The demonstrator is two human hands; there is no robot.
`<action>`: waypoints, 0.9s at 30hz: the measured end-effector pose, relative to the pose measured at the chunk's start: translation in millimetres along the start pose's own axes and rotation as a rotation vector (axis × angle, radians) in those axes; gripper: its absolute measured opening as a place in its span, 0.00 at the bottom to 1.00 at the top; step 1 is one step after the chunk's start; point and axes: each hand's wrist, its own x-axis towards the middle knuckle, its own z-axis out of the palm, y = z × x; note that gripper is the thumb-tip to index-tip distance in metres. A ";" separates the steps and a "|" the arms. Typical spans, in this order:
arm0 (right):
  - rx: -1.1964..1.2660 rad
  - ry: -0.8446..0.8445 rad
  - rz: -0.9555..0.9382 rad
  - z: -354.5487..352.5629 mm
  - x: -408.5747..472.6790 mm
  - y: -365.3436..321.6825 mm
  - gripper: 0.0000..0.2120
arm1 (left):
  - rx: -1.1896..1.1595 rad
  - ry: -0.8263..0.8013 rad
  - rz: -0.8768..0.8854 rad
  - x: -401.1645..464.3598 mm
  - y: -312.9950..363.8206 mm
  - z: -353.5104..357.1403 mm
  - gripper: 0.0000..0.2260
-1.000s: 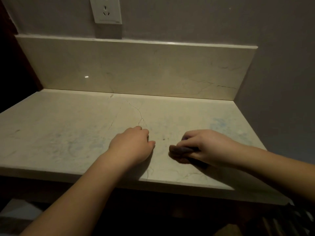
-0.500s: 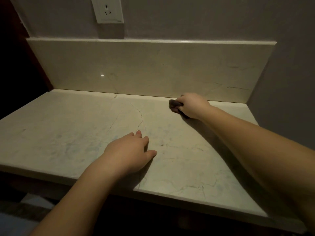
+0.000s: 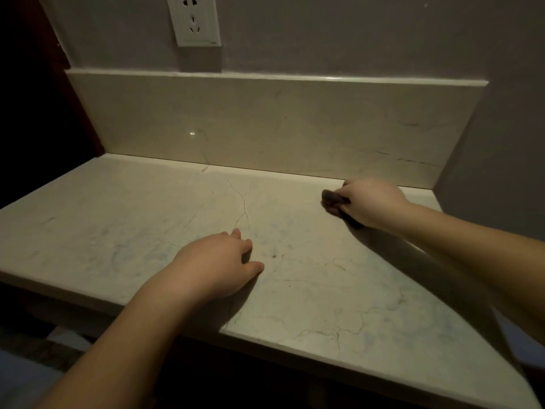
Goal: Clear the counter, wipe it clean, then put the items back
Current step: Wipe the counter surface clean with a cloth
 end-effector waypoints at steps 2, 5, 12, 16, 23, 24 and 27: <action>-0.050 -0.012 0.096 4.0 26.6 6.9 0.11 | 0.017 0.000 -0.007 -0.4 2.0 -0.3 0.20; -0.014 -0.024 0.163 6.8 56.8 1.1 0.12 | 0.016 0.003 -0.013 -1.4 4.2 -1.9 0.21; 0.072 0.048 0.020 2.1 55.3 -6.1 0.12 | -0.009 0.017 -0.014 0.4 1.6 -0.5 0.20; 0.079 0.011 -0.102 -4.8 21.3 -0.3 0.10 | -0.007 0.014 -0.010 1.1 -1.2 1.7 0.20; -0.084 0.023 0.228 2.4 39.2 27.4 0.11 | 0.004 0.017 -0.012 5.2 -1.4 1.7 0.20; -0.096 0.017 0.267 3.0 45.7 25.1 0.11 | 0.007 0.019 -0.008 5.4 -1.8 1.6 0.21; -0.108 0.064 0.256 6.9 55.9 19.8 0.12 | 0.013 0.014 -0.020 5.8 -2.4 0.4 0.21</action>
